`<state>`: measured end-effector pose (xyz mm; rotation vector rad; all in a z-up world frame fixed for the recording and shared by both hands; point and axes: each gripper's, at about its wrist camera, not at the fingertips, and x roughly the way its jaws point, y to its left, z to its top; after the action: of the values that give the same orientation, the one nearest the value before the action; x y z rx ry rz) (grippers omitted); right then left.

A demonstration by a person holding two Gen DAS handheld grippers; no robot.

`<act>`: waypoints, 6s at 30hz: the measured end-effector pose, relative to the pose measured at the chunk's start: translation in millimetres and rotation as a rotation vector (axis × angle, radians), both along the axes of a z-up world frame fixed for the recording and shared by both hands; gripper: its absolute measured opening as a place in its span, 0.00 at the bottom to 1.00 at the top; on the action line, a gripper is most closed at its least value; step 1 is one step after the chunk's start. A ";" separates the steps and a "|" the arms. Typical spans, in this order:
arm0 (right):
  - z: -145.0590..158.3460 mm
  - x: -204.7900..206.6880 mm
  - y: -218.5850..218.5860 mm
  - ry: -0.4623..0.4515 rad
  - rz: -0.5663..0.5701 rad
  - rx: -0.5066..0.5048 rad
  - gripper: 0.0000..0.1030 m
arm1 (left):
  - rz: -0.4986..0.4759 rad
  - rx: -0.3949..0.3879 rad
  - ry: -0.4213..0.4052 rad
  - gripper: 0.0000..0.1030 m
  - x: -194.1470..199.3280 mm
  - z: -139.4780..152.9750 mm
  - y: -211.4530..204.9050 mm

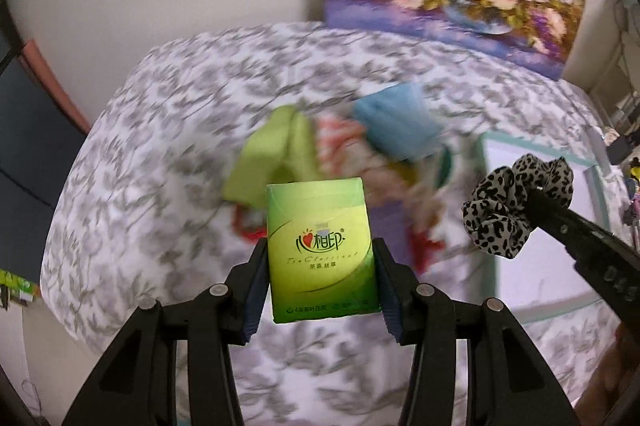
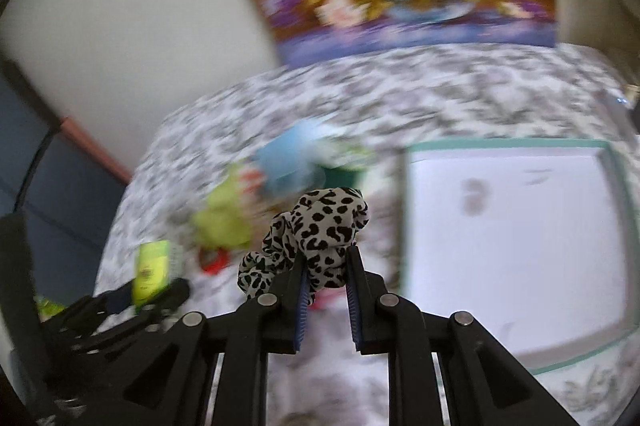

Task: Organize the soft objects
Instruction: 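Carry both items to the white tray and release them inside, then move both tools back over the pile toward the red tape roll, then grasp the red tape roll with the left gripper while the right grasps the purple wipes pack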

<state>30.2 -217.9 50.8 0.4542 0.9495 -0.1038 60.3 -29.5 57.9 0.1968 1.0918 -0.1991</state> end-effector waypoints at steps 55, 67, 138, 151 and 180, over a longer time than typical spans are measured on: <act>-43.9 -51.8 -232.2 0.229 -0.445 -0.053 0.92 | -0.146 -0.031 0.060 0.95 27.1 -53.9 -220.9; -47.7 -48.5 -228.8 0.256 -0.416 -0.062 1.00 | -0.060 -0.042 0.062 0.95 37.4 -55.9 -199.3; -76.2 59.4 52.1 0.333 0.103 0.032 1.00 | 0.416 -0.081 0.201 0.96 90.4 -73.8 98.6; -88.7 57.8 86.1 0.393 0.162 -0.033 1.00 | 0.386 -0.065 0.296 0.95 93.6 -101.5 99.3; -116.1 78.7 118.7 0.436 0.206 -0.085 0.65 | 0.236 -0.058 0.309 0.53 127.6 -137.0 49.7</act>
<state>109.0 -99.2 -65.3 0.2550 1.4093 -0.0563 187.9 20.3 -79.1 -0.0172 1.4032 -0.0487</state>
